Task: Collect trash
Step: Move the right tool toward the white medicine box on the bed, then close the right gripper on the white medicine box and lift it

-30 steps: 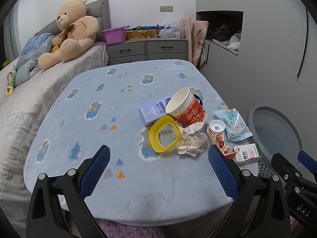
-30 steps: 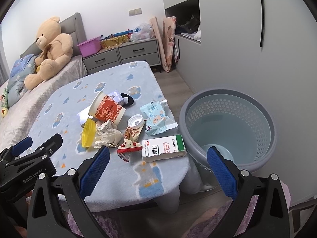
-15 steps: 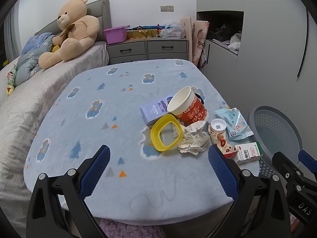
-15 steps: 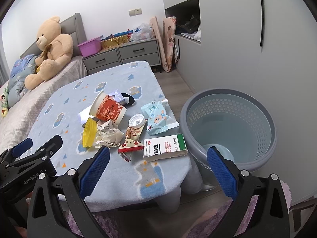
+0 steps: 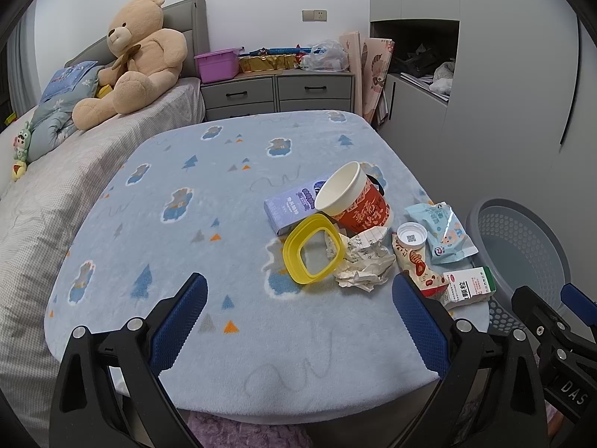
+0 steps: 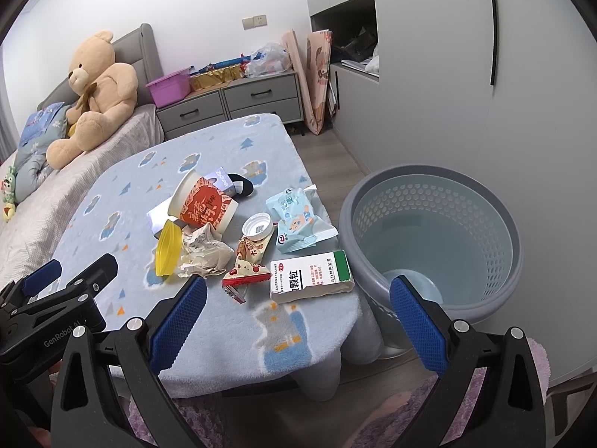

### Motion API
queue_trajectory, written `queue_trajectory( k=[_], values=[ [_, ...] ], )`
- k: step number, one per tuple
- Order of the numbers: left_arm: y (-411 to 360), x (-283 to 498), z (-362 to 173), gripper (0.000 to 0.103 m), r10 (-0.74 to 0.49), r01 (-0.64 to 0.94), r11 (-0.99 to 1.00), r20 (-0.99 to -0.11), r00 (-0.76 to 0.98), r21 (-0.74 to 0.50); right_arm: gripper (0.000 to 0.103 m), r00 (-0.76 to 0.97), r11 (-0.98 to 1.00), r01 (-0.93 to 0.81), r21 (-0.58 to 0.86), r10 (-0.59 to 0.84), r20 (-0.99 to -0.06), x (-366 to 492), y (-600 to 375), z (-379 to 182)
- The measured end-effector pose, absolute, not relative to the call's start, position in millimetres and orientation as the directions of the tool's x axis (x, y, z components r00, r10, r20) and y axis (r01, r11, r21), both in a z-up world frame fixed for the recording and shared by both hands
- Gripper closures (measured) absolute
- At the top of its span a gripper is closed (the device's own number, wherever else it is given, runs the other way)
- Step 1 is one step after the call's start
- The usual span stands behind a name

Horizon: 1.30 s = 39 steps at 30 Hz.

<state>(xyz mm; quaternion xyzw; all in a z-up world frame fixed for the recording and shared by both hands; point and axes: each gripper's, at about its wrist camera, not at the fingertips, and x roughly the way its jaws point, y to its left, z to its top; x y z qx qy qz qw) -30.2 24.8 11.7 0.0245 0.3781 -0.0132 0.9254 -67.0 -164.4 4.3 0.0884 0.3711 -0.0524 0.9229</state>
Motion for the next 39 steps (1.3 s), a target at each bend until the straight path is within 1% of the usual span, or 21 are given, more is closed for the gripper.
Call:
queue_trajectory(
  k=[23, 33, 39],
  values=[
    [29, -31, 5, 0.008, -0.004, 0.039, 0.999, -0.710, 0.704, 0.033, 0.006, 0.712, 0.978, 0.163, 0.128, -0.027, -0.702, -66, -164, 1],
    [30, -14, -10, 0.008, 0.015, 0.016, 0.999, -0.734, 0.679, 0.036, 0.006, 0.659, 0.979, 0.151, 0.140, 0.006, -0.752, -56, -166, -33],
    [31, -4, -19, 0.008, 0.017, 0.019, 0.999, -0.750, 0.661, 0.039, 0.006, 0.619, 0.972, 0.134, 0.194, 0.071, -0.782, -41, -174, -53]
  ],
)
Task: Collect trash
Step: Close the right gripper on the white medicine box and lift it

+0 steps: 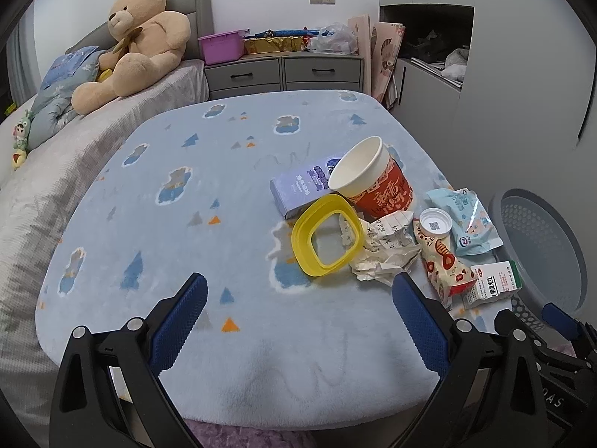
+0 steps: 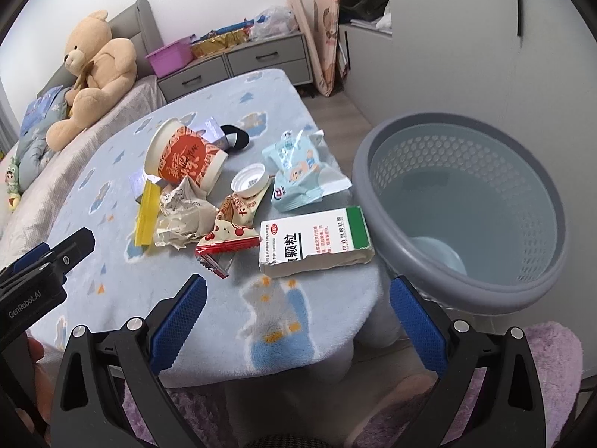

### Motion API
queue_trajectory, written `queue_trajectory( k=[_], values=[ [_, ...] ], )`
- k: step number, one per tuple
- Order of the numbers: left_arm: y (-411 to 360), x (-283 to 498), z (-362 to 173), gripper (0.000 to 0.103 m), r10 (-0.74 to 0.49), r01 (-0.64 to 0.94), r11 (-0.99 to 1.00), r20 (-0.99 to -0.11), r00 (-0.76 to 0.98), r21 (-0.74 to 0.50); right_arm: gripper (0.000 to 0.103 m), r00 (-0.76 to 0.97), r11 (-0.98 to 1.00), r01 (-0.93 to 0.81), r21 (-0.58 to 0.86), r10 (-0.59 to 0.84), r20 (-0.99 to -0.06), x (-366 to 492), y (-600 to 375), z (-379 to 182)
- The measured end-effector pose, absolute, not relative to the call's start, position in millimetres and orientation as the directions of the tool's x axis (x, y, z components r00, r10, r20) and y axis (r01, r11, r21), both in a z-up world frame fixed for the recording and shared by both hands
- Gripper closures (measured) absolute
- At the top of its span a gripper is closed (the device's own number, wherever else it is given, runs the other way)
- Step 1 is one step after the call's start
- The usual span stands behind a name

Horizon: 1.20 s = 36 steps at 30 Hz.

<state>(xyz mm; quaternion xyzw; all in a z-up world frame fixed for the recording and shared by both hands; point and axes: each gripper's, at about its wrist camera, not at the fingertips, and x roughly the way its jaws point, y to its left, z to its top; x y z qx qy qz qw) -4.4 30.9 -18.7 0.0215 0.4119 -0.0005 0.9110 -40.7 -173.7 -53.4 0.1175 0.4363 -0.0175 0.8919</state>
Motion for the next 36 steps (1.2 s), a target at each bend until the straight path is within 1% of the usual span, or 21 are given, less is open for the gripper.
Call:
queue_trajectory(
  k=[6, 18, 21, 25, 28, 36],
  values=[
    [31, 1, -24, 0.008, 0.017, 0.021, 0.999, -0.756, 0.655, 0.040, 0.006, 0.621, 0.953, 0.143, 0.268, 0.124, -0.774, -37, -190, -63],
    [34, 8, -33, 0.008, 0.011, 0.020, 0.999, -0.771, 0.637, 0.031, 0.008, 0.608, 0.974, 0.120, 0.192, 0.081, -0.790, -22, -187, -69],
    [35, 9, -35, 0.008, 0.011, 0.018, 0.999, -0.773, 0.634, 0.028, 0.012, 0.598, 0.982, 0.104, 0.160, 0.067, -0.798, -18, -181, -71],
    [34, 10, -35, 0.008, 0.011, 0.019, 0.999, -0.774, 0.634, 0.030, 0.028, 0.578, 0.990, 0.091, 0.109, 0.037, -0.815, -15, -176, -75],
    [34, 11, -35, 0.008, 0.011, 0.020, 0.999, -0.774, 0.633, 0.030, 0.030, 0.567, 0.991, 0.092, 0.096, 0.027, -0.823, -13, -176, -79],
    [33, 11, -36, 0.008, 0.010, 0.021, 0.999, -0.773, 0.634, 0.030, 0.030, 0.559, 0.986, 0.106, 0.130, 0.049, -0.828, -7, -182, -81]
  ],
)
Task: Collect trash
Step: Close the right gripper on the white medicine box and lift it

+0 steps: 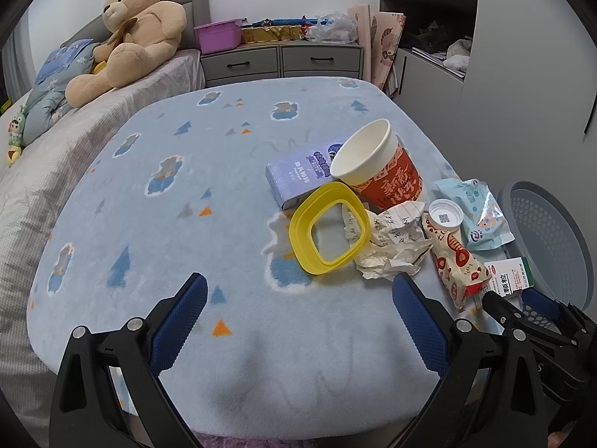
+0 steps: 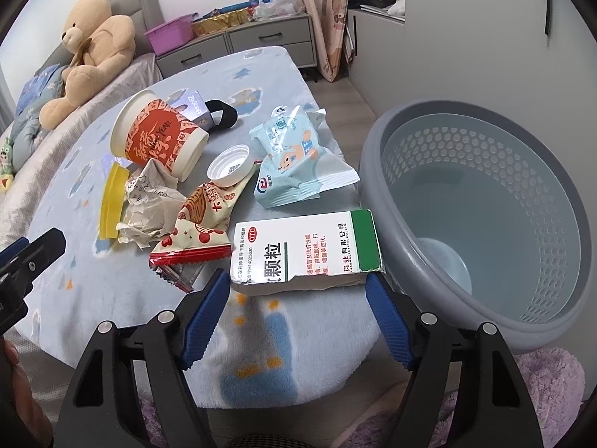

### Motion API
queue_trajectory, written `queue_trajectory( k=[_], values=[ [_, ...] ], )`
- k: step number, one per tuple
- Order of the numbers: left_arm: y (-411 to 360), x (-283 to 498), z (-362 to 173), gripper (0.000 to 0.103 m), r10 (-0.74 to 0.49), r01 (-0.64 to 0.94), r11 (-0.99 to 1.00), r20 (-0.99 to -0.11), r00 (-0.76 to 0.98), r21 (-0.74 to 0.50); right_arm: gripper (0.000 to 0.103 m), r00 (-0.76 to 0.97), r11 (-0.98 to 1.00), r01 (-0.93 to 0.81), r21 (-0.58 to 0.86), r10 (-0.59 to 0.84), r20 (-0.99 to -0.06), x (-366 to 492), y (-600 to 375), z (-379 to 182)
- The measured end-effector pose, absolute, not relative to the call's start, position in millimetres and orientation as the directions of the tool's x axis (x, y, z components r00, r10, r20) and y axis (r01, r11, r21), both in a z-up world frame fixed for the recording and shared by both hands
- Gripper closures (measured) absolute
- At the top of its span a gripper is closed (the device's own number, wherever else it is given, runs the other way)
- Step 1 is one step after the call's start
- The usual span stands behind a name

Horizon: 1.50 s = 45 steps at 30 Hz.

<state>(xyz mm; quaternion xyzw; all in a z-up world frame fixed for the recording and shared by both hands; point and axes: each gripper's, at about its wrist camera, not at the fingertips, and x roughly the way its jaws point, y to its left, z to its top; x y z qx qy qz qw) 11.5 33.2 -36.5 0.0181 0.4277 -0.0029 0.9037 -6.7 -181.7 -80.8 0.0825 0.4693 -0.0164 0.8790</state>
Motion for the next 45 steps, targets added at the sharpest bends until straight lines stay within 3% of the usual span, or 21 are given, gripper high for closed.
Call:
queue_trajectory(
  k=[16, 22, 40, 41, 42, 43, 45],
  values=[
    [31, 12, -38, 0.008, 0.009, 0.024, 0.999, -0.773, 0.634, 0.031, 0.029, 0.542, 0.987, 0.097, 0.128, 0.056, -0.839, 14, -178, -84],
    [28, 9, -34, 0.008, -0.007, 0.035, 0.999, -0.775, 0.632, 0.020, 0.049, 0.543, 0.986, 0.078, 0.145, 0.080, -0.836, 12, -175, -83],
    [20, -1, -29, 0.008, -0.043, 0.073, 0.997, -0.785, 0.618, 0.002, 0.052, 0.564, 0.975, 0.065, 0.213, 0.140, -0.814, -25, -184, -68],
    [21, -1, -29, 0.008, -0.041, 0.068, 0.998, -0.786, 0.617, 0.002, 0.055, 0.567, 0.974, 0.065, 0.216, 0.142, -0.811, -28, -184, -66],
    [22, 0, -30, 0.008, -0.038, 0.063, 0.998, -0.787, 0.616, 0.001, 0.069, 0.564, 0.974, 0.059, 0.220, 0.150, -0.812, -29, -185, -65],
    [24, 1, -30, 0.008, -0.035, 0.057, 0.998, -0.789, 0.613, -0.001, 0.075, 0.559, 0.973, 0.054, 0.226, 0.158, -0.814, -29, -184, -65],
    [28, 4, -31, 0.008, -0.034, 0.044, 0.999, -0.792, 0.609, -0.009, 0.075, 0.559, 0.973, 0.050, 0.227, 0.161, -0.813, -29, -183, -64]
  ],
)
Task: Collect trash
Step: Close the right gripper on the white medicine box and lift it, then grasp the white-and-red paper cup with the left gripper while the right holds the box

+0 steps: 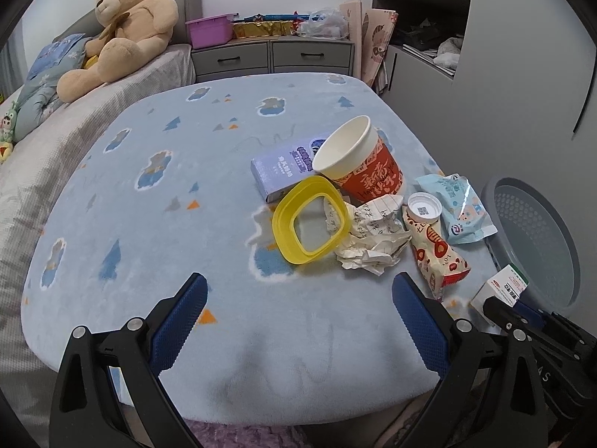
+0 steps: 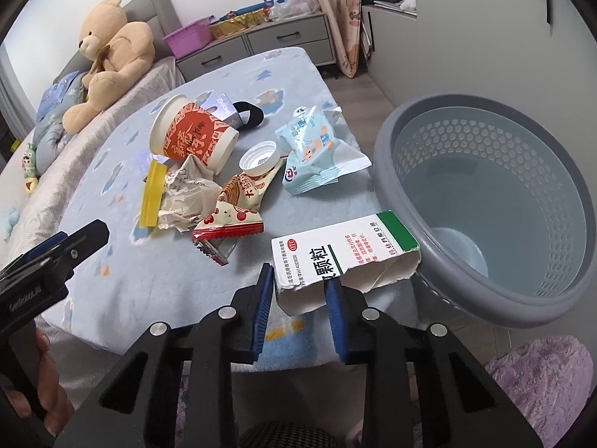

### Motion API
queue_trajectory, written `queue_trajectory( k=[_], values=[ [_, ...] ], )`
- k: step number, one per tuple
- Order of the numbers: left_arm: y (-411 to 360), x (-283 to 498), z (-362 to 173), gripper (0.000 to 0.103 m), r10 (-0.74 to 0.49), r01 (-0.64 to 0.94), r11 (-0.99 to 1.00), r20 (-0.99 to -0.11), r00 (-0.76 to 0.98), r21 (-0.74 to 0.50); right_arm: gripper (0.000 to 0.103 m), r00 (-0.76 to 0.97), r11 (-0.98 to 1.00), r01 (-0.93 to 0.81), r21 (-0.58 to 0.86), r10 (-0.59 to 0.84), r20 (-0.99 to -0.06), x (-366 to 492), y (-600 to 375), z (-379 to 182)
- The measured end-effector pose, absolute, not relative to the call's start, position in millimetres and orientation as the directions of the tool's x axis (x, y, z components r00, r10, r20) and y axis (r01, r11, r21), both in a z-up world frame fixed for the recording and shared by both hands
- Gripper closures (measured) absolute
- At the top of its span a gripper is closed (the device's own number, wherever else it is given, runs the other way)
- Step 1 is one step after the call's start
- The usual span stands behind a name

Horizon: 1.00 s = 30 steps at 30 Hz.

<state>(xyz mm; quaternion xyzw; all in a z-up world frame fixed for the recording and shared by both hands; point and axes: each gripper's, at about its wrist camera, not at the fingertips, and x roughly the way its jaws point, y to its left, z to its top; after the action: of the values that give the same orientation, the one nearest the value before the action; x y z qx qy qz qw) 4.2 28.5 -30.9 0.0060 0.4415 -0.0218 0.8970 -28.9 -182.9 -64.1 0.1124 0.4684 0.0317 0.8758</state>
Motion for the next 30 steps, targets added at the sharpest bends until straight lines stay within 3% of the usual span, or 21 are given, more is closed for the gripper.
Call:
queue_trajectory(
  k=[18, 30],
  values=[
    [37, 16, -33, 0.008, -0.014, 0.019, 1.000, -0.796, 0.605, -0.003, 0.097, 0.566, 0.962, 0.001, 0.275, 0.226, -0.793, -26, -177, -66],
    [46, 19, -32, 0.008, -0.009, 0.005, 1.000, -0.787, 0.617, -0.008, 0.097, 0.598, 0.960, -0.022, 0.278, 0.235, -0.766, -30, -172, -47]
  ],
)
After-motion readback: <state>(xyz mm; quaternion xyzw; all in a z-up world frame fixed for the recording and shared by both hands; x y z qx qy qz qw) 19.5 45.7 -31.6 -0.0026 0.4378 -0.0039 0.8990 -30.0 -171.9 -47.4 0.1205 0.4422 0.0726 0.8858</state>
